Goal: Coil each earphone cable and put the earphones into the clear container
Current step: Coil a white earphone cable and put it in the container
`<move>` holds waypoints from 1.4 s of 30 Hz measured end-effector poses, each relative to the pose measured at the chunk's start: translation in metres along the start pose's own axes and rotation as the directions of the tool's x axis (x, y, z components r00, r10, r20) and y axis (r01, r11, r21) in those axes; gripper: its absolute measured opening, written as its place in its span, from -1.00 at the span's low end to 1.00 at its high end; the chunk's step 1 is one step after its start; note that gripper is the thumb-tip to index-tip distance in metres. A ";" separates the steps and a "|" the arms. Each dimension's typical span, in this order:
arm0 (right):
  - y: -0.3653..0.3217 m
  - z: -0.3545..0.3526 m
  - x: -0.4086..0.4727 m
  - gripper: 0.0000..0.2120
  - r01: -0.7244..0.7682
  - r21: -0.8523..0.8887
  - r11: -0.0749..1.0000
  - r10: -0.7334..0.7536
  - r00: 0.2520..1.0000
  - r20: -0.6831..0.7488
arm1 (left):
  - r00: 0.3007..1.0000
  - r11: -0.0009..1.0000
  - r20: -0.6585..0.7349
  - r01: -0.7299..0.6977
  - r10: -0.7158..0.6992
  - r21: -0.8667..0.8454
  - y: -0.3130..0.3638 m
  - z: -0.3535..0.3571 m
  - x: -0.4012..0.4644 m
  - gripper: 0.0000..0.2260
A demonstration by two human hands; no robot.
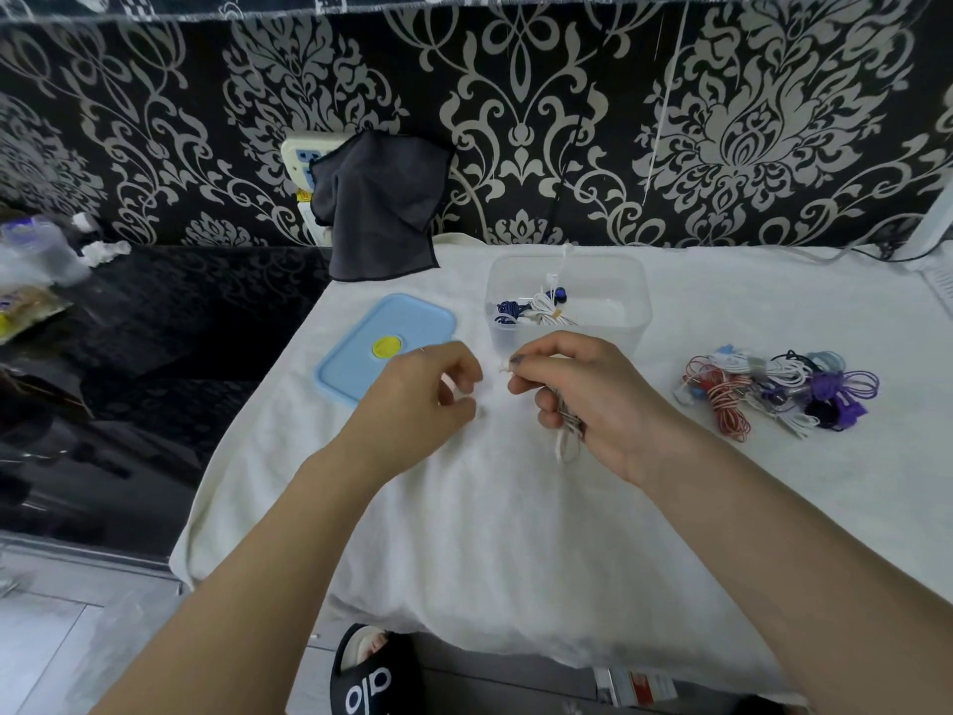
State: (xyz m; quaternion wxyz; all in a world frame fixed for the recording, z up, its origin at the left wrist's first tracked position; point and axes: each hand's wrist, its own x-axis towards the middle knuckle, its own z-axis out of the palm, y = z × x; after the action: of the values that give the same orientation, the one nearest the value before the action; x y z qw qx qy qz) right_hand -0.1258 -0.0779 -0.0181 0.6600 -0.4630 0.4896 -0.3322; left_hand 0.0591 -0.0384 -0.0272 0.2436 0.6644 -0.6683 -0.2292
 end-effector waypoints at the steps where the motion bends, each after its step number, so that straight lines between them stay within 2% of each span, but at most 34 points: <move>1: 0.000 0.000 0.000 -0.95 -0.001 0.006 1.000 0.001 1.000 -0.002 | 0.999 0.994 0.037 -0.014 0.011 0.105 -0.003 0.004 0.000 -0.82; 4: -0.002 -0.001 -0.001 -0.96 -0.007 0.020 1.000 0.007 1.000 0.008 | 0.996 0.959 0.089 -0.015 -0.011 0.285 -0.008 0.014 0.002 -0.80; 10: -0.002 -0.004 0.002 -0.96 -0.013 0.045 0.999 0.012 1.000 0.007 | 0.997 0.942 0.079 -0.031 0.005 0.334 -0.012 0.021 0.008 -0.92; 12: -0.003 -0.006 0.002 -0.93 -0.010 0.054 0.999 0.010 1.000 0.005 | 0.998 0.959 0.068 -0.037 0.018 0.281 -0.011 0.021 0.008 -0.96; 16: -0.005 -0.008 0.002 -0.86 -0.003 0.037 0.999 0.003 1.000 -0.010 | 0.997 0.997 -0.027 -0.074 0.074 0.010 0.001 0.011 0.005 -0.86; 19: -0.007 -0.009 0.000 -0.88 0.004 0.006 1.000 -0.003 1.000 -0.009 | 0.990 0.993 -0.096 -0.110 0.105 -0.046 0.014 0.004 -0.002 -0.86; 42: -0.012 -0.006 -0.007 -0.91 0.054 -0.131 0.990 -0.048 0.997 0.053 | 0.969 0.974 -0.122 -0.221 0.215 -0.041 0.028 -0.004 -0.011 -0.82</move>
State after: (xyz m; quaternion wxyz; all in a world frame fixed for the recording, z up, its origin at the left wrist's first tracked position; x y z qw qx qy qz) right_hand -0.1333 -0.0774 -0.0047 0.6310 -0.5261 0.4821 -0.3043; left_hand 0.0400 -0.0271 -0.0065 0.3242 0.5923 -0.7154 -0.1799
